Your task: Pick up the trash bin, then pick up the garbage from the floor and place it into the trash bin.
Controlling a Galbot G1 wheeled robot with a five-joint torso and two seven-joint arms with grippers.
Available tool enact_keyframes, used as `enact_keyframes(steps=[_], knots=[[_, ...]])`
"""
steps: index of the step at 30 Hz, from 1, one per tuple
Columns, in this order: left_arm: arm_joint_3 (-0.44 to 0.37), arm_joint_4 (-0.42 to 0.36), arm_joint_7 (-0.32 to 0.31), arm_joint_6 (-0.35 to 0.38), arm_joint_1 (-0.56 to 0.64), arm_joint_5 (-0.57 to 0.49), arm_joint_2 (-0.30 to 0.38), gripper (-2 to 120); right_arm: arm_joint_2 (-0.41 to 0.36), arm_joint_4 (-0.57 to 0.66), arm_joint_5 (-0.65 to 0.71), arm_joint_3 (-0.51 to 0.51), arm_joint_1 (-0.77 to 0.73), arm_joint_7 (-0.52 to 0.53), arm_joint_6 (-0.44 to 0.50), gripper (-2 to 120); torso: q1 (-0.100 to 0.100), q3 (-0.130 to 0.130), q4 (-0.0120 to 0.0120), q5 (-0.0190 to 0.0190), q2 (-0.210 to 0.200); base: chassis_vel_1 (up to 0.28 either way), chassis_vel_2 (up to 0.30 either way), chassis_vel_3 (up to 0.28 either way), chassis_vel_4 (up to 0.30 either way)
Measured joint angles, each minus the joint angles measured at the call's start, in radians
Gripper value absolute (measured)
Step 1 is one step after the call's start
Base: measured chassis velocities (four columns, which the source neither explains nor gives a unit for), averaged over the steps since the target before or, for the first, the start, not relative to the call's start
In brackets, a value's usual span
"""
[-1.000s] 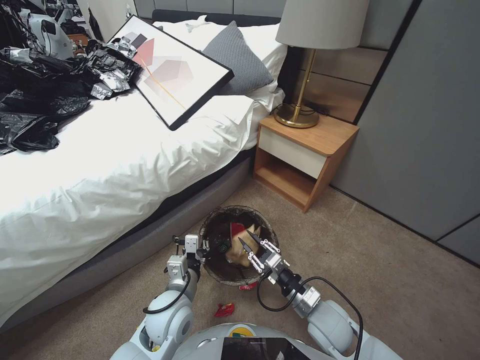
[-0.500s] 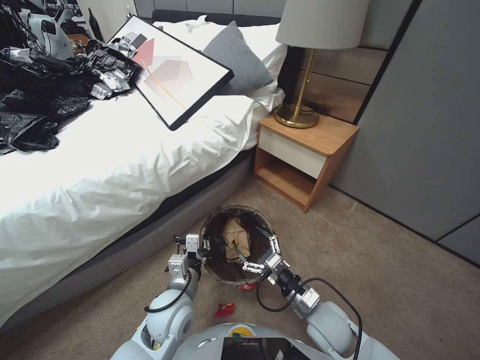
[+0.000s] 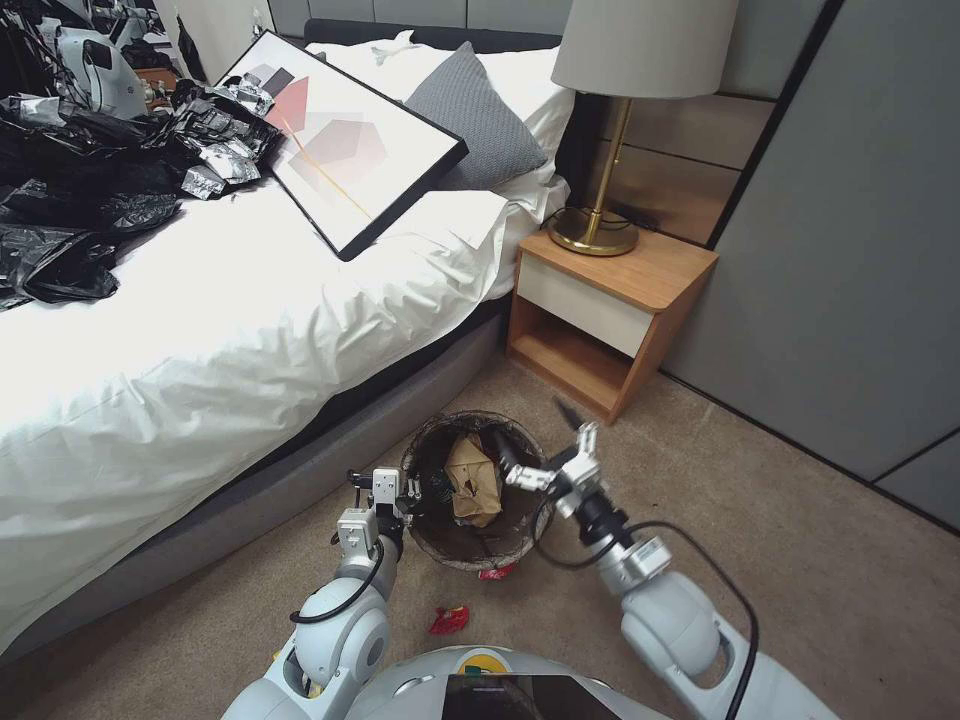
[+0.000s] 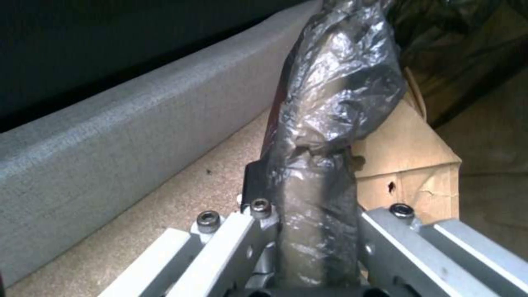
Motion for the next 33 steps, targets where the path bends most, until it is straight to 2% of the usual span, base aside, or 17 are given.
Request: enact_keyframes(steps=[6, 11, 19, 33], knots=[[-0.007, 0.001, 0.000, -0.003, 0.002, 0.000, 0.004, 3, 0.043, -0.017, 0.051, 0.184, 0.001, 0.130, -0.086, 100, 0.000, 0.000, -0.0003, 0.0004, 0.000, 0.000, 0.000, 0.000, 0.000], [-0.015, 0.001, -0.001, -0.005, 0.003, 0.000, 0.004, 3, 0.071, -0.056, 0.074, 0.257, -0.015, 0.170, -0.106, 100, 0.000, 0.000, -0.0002, 0.0002, 0.000, 0.000, 0.000, 0.000, 0.000], [-0.031, -0.004, -0.006, -0.011, 0.016, 0.009, -0.002, 3, 0.115, -0.155, 0.062, 0.271, -0.047, 0.176, -0.093, 100, 0.000, 0.000, -0.0001, 0.0002, 0.000, 0.000, 0.000, 0.000, 0.000], [-0.045, -0.029, -0.028, -0.008, 0.035, -0.011, 0.003, 3, 0.147, -0.169, 0.031, 0.237, -0.059, 0.181, -0.093, 100, 0.000, 0.000, -0.0001, -0.0001, 0.000, 0.000, 0.000, 0.000, 0.000]])
